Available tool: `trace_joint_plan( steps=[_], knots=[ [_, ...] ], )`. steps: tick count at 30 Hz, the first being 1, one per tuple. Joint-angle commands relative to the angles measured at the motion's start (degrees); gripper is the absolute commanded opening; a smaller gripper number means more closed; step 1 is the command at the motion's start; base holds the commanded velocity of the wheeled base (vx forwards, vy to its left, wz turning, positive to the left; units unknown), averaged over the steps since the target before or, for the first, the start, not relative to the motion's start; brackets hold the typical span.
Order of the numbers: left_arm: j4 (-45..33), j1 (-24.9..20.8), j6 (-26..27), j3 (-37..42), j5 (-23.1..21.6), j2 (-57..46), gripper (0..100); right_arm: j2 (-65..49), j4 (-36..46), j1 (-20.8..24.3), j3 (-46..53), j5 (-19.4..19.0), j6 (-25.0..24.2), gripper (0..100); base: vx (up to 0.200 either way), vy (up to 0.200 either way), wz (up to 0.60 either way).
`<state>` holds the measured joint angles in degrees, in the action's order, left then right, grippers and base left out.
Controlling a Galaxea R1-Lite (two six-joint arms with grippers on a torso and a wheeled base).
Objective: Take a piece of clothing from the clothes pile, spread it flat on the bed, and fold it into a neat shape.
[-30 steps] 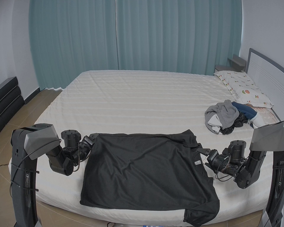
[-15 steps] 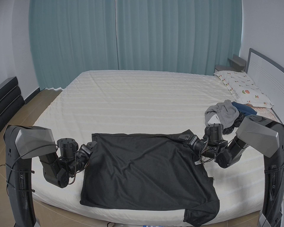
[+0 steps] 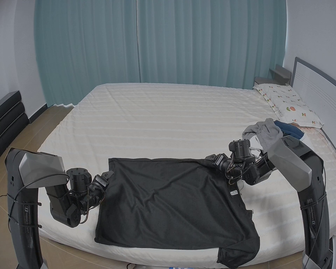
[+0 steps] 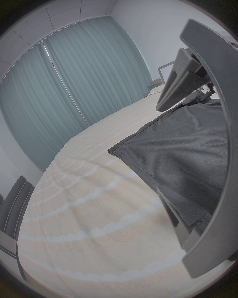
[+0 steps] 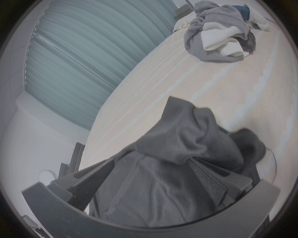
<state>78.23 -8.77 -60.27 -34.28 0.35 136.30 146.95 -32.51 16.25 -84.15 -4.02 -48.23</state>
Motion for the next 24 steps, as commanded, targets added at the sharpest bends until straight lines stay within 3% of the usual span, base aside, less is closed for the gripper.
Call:
trace_joint_plan(
  steps=[1,8,14,21,24],
  knots=[
    [0.17,-0.02,0.15,-0.09,0.17,0.81,100,9.15,3.95,-1.13,-12.53,5.60,1.91,100,0.000,0.000,0.00],
    [0.17,-0.02,0.33,-0.09,0.17,0.89,100,14.60,4.30,-4.30,-30.44,10.44,6.21,100,0.000,0.000,0.00],
    [0.17,-0.02,0.33,-0.17,0.17,0.89,100,14.95,-4.23,-4.74,-30.44,8.07,6.48,100,0.000,0.000,0.00],
    [0.17,-0.02,0.33,-0.17,0.17,0.98,100,13.98,-4.14,-5.09,-30.44,8.59,6.30,100,0.000,0.000,0.00],
    [0.17,-0.02,0.42,-0.17,0.17,0.98,100,10.99,-2.82,-5.35,-26.15,7.80,5.95,100,0.000,0.000,0.00]
  ],
)
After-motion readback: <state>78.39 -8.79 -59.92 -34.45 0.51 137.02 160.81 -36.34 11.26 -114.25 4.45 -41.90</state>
